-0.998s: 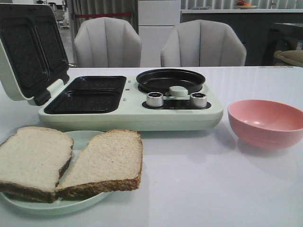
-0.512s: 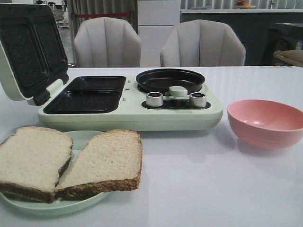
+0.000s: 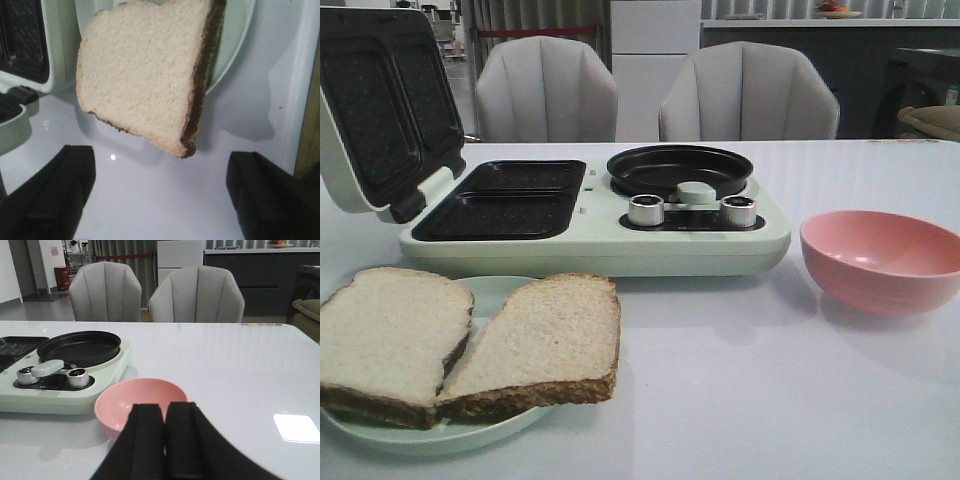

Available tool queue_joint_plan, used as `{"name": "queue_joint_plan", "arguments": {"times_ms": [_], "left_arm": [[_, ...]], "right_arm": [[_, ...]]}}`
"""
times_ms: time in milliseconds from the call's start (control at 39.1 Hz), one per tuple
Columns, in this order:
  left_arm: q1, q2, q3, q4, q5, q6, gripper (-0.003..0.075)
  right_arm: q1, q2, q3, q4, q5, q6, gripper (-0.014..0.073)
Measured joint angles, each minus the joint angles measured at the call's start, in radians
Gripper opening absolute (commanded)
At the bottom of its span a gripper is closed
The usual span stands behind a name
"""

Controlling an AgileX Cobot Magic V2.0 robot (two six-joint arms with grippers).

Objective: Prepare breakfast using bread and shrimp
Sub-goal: 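Lower the left gripper and grasp the bread slice nearest the plate edge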

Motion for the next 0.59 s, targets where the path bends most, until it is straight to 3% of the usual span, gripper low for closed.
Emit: {"name": "queue_joint_plan", "arguments": {"times_ms": [384,589], "left_arm": [[0.002,0.189,-0.003,0.106,-0.059,-0.007,0.0585],[0.057,0.256,-0.003,0.177,-0.075,-0.055,0.0585]], "right_arm": [[0.000,0.000,0.000,0.000,0.000,0.000,0.0150],[0.000,0.000,0.000,0.000,0.000,0.000,0.0150]]}}
